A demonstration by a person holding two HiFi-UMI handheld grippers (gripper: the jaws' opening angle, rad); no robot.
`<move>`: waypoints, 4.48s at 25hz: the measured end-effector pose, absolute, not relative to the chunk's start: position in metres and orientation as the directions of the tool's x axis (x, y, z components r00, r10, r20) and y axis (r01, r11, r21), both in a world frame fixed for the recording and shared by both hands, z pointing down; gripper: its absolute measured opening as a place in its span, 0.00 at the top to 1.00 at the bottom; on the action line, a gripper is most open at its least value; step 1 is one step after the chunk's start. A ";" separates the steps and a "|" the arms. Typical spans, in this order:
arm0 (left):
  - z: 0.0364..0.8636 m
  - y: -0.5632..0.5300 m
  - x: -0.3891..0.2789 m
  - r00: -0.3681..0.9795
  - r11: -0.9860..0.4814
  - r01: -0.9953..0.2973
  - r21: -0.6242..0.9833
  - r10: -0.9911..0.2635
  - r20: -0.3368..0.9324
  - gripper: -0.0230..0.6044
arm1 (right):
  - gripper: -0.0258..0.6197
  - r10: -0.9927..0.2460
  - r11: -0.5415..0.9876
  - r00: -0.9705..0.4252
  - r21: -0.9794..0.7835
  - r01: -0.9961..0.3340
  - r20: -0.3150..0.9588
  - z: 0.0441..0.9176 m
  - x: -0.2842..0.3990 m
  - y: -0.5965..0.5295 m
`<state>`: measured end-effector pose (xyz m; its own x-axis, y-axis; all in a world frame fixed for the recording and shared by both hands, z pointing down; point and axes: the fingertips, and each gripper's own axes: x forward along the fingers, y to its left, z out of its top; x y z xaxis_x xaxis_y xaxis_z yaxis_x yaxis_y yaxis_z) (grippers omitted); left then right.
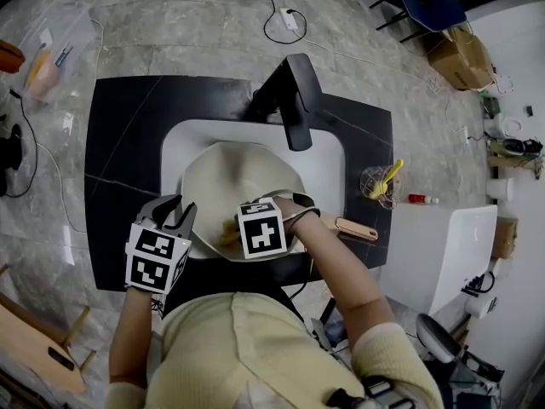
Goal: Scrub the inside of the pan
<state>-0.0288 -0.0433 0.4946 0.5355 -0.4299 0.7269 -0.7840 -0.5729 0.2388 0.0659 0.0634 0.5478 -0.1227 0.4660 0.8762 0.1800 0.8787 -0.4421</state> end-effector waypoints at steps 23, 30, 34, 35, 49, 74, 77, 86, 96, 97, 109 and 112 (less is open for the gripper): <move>0.493 -0.044 -0.028 0.531 -0.575 -0.787 0.223 -0.446 0.720 0.79 | 0.86 0.298 0.949 0.343 -0.316 -0.004 0.891 0.590 0.177 0.019; 0.493 -0.044 -0.029 0.530 -0.574 -0.788 0.224 -0.446 0.721 0.79 | 0.86 0.213 0.977 0.336 -0.207 -0.054 0.917 0.607 0.177 -0.008; 0.494 -0.044 -0.029 0.531 -0.572 -0.788 0.228 -0.443 0.723 0.79 | 0.86 0.192 0.980 0.316 -0.167 -0.105 0.929 0.616 0.173 -0.018; 0.494 -0.044 -0.029 0.531 -0.572 -0.788 0.228 -0.443 0.723 0.79 | 0.86 0.187 0.980 0.309 -0.157 -0.121 0.932 0.617 0.171 -0.021; 0.493 -0.044 -0.027 0.530 -0.572 -0.789 0.225 -0.446 0.721 0.79 | 0.86 0.059 0.958 0.110 -0.025 -0.286 0.992 0.632 0.127 -0.054; 0.494 -0.045 -0.027 0.525 -0.568 -0.793 0.221 -0.450 0.723 0.79 | 0.86 0.143 0.986 -0.337 -0.162 -0.031 0.931 0.601 0.032 -0.025; 0.494 -0.045 -0.027 0.524 -0.568 -0.793 0.221 -0.451 0.723 0.79 | 0.86 0.188 0.981 -0.350 -0.193 0.020 0.918 0.594 0.030 -0.015; 0.494 -0.045 -0.027 0.525 -0.569 -0.792 0.222 -0.449 0.723 0.79 | 0.86 0.248 0.960 -0.373 -0.279 -0.030 0.894 0.567 0.050 -0.014; 0.494 -0.044 -0.028 0.526 -0.569 -0.791 0.224 -0.446 0.724 0.79 | 0.86 0.138 0.961 -0.272 -0.195 -0.196 0.952 0.571 0.092 -0.029; 0.494 -0.044 -0.028 0.526 -0.570 -0.791 0.224 -0.446 0.724 0.79 | 0.86 0.130 0.957 -0.252 -0.188 -0.221 0.959 0.574 0.097 -0.030; 0.495 -0.044 -0.027 0.524 -0.571 -0.792 0.216 -0.452 0.722 0.79 | 0.86 0.104 0.894 -0.145 -0.157 -0.421 0.984 0.597 0.116 -0.036; 0.494 -0.044 -0.027 0.523 -0.572 -0.792 0.214 -0.454 0.721 0.79 | 0.86 0.106 0.880 -0.148 -0.162 -0.447 0.983 0.602 0.112 -0.036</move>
